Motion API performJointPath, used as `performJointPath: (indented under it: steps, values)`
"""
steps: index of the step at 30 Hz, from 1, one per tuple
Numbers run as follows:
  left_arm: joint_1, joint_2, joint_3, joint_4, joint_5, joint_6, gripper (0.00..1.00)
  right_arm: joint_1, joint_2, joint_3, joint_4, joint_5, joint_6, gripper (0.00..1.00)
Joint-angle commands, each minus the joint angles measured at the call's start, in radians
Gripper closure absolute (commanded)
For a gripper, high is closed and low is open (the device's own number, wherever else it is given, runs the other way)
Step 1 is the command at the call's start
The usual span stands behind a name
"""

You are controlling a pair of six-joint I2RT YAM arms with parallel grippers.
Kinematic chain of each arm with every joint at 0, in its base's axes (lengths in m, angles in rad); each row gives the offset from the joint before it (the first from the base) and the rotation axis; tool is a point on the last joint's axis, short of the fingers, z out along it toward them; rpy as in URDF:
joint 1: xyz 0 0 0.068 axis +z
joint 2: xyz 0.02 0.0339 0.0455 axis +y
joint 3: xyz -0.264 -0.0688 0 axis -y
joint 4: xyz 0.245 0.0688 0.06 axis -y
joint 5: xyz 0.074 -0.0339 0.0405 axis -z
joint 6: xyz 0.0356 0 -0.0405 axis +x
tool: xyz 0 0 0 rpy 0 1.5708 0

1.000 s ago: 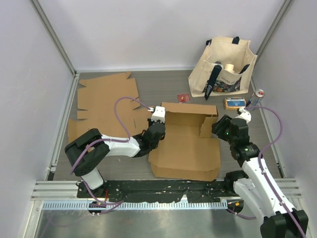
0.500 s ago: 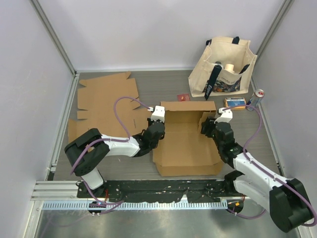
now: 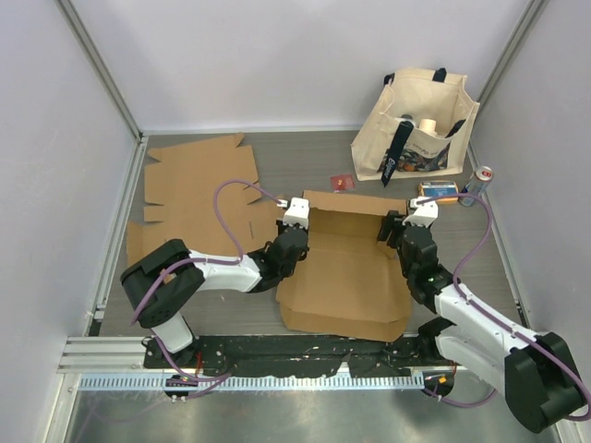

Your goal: Fold the paper box

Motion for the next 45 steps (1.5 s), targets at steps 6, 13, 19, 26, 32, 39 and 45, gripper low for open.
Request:
performJointPath:
  steps: [6,13,19,26,32,39,45]
  values:
    - [0.004,-0.01,0.024,0.041,0.005,-0.013,1.0,-0.038,0.066,0.035,0.026,-0.045,-0.016,0.38]
    - [0.004,-0.024,0.042,0.01,0.008,-0.047,1.0,-0.032,0.188,0.134,-0.07,0.038,0.022,0.67]
    - [0.002,-0.029,0.064,-0.031,-0.023,-0.096,1.0,0.022,0.293,0.183,-0.052,0.205,0.053,0.99]
    - [-0.002,-0.022,0.116,-0.093,-0.08,-0.122,1.0,0.246,0.45,0.262,0.042,0.701,0.01,0.99]
    - [-0.002,-0.03,0.102,-0.1,-0.098,-0.123,1.0,0.136,0.346,0.22,-0.009,0.298,0.059,0.74]
    - [0.001,-0.024,0.111,-0.105,-0.097,-0.104,1.0,0.109,0.176,0.315,-0.505,0.02,0.182,0.36]
    - [0.002,-0.053,0.081,-0.096,-0.028,-0.107,0.54,0.108,0.052,0.327,-0.638,-0.069,0.258,0.27]
